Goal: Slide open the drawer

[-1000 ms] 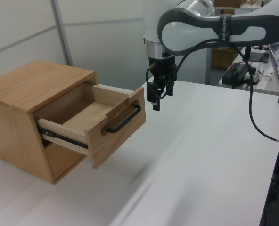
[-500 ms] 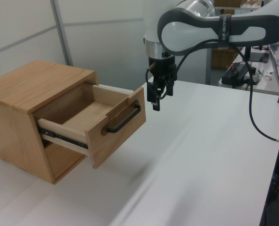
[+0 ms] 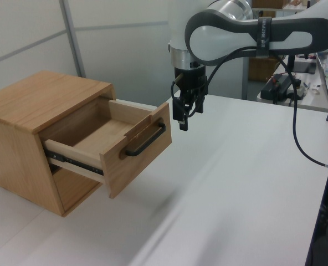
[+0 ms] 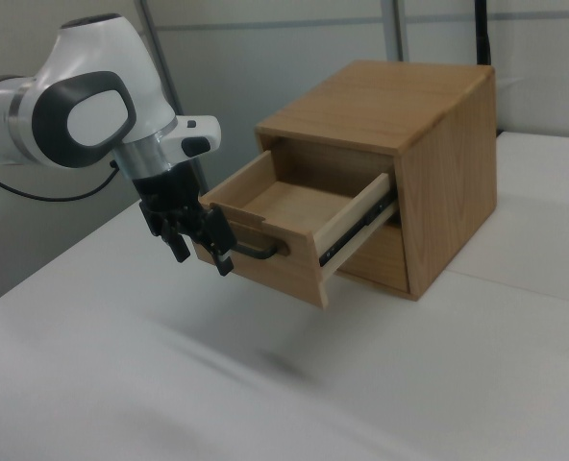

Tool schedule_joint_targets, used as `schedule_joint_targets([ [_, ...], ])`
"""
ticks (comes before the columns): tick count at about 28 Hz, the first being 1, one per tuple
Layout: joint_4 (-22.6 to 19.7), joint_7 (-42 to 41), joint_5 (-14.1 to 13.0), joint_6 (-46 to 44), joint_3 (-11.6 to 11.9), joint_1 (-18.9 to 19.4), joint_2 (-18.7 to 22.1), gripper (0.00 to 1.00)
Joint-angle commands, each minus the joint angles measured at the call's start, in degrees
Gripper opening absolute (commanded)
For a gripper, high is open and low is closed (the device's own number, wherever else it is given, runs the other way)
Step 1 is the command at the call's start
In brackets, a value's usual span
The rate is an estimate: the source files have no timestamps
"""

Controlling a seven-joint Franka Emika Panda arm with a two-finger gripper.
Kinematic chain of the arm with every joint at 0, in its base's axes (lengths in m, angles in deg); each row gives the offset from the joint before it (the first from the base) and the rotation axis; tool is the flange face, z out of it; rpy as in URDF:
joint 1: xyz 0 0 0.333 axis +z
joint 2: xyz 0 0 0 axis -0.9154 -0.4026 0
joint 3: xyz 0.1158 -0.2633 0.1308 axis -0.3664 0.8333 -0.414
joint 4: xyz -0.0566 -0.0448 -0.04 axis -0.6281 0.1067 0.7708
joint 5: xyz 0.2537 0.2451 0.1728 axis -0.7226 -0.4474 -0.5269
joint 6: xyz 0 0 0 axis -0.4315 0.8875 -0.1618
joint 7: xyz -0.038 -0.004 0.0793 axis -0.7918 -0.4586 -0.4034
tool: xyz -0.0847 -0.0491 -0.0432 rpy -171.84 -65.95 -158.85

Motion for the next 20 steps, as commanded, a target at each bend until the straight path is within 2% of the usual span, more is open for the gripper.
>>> schedule_joint_targets([
  [1, 1.87, -0.78, -0.28, -2.46, -0.33, 0.04, -0.90, 1.00],
  [20, 1.96, -0.78, -0.28, -2.37, -0.33, 0.04, -1.52, 1.00],
])
